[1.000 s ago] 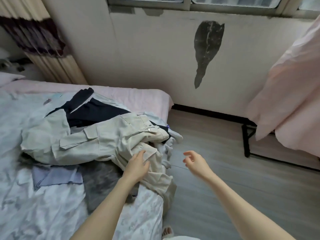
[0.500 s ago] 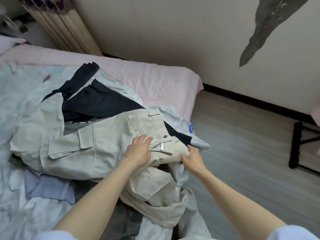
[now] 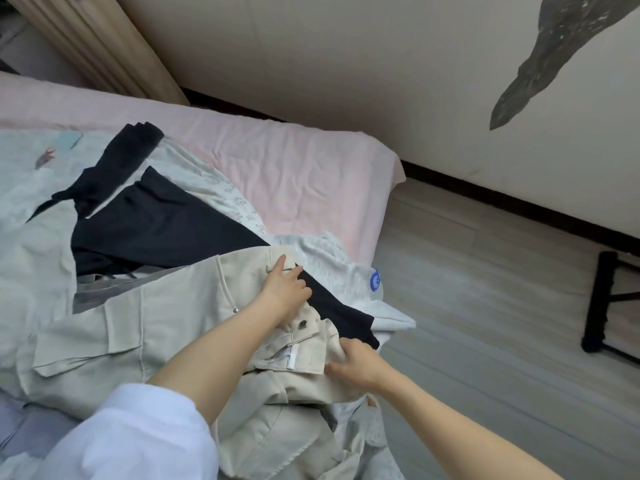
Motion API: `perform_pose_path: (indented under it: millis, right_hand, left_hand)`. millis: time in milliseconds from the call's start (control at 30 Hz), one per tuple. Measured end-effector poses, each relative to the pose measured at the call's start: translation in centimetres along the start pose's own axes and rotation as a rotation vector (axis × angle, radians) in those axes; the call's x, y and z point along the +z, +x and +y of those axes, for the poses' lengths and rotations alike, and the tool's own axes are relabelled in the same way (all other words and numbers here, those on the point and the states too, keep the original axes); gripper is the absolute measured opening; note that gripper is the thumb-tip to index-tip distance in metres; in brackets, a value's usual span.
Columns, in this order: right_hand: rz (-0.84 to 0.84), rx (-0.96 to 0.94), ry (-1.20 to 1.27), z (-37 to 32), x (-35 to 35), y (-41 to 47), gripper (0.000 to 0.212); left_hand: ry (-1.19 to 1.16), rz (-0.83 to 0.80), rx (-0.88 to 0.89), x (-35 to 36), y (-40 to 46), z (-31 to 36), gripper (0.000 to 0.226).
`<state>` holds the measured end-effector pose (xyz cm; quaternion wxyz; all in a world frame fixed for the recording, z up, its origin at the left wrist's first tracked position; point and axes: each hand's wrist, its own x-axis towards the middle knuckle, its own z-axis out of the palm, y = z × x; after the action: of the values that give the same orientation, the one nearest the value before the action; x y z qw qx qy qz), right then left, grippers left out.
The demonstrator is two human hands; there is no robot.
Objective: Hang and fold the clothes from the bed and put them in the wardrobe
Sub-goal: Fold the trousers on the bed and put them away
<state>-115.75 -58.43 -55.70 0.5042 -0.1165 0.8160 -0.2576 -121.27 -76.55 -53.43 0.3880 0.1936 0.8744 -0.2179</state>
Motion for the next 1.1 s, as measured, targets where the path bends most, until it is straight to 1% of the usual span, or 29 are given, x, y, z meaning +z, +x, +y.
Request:
perform_pose_path:
  millis: [67,133,233,300,367,467,600,733,800,867,967,1033,1100]
  right_hand:
    - [0.045,-0.052,-0.068,-0.4,-1.0,-0.6,0.021]
    - [0.110,-0.089,-0.097,-0.8,-1.9,-1.6,0.018]
    - [0.203,-0.157,-0.160,-2.5,-2.4,-3.8,0.022]
    - [0.278,-0.199,-0.238,-4.0,-2.3,-5.4,0.017]
    - [0.347,-0.230,-0.288,-5.2,-1.9,-6.9,0.014]
    - [0.480,-0.272,-0.347,-6.8,0.1,-11.4,0.006]
    - [0.673,-0.306,-0.391,-8.0,3.8,-17.9,0.017]
    - [0.837,-0.314,-0.438,-9.8,5.4,-24.8,0.021]
    - [0.931,-0.325,-0.473,-10.5,5.0,-27.9,0.023]
    - [1.037,-0.343,-0.495,-10.9,4.5,-32.1,0.024]
    - [1.192,-0.376,-0.428,-11.1,2.8,-38.1,0.026]
    - [1.326,-0.409,-0.389,-10.7,1.9,-42.9,0.024]
    - [1.462,-0.451,-0.353,-10.4,0.9,-46.6,0.022]
  left_hand:
    - [-0.020,0.087,-0.033,-0.3,-0.9,-0.7,0.037]
    - [-0.018,0.170,-0.077,-0.5,-2.7,-1.6,0.035]
    - [0.009,0.193,-0.161,-0.6,-6.9,-2.8,0.028]
    - [0.034,0.181,-0.208,-0.5,-10.1,-3.1,0.024]
    - [0.038,0.179,-0.258,0.1,-13.1,-3.2,0.025]
    - [0.000,0.259,-0.346,1.4,-19.7,-2.4,0.023]
    - [-0.109,0.371,-0.447,2.9,-28.2,0.4,0.025]
    - [-0.284,0.615,-0.567,2.9,-35.9,3.1,0.030]
    - [-0.364,0.746,-0.590,2.1,-38.8,3.8,0.030]
    - [-0.416,0.885,-0.567,0.8,-42.2,5.2,0.031]
    - [-0.440,1.043,-0.525,-2.4,-45.6,7.3,0.032]
    - [-0.436,1.154,-0.480,-5.3,-48.2,9.2,0.028]
    - [-0.498,1.194,-0.424,-8.1,-50.5,10.4,0.022]
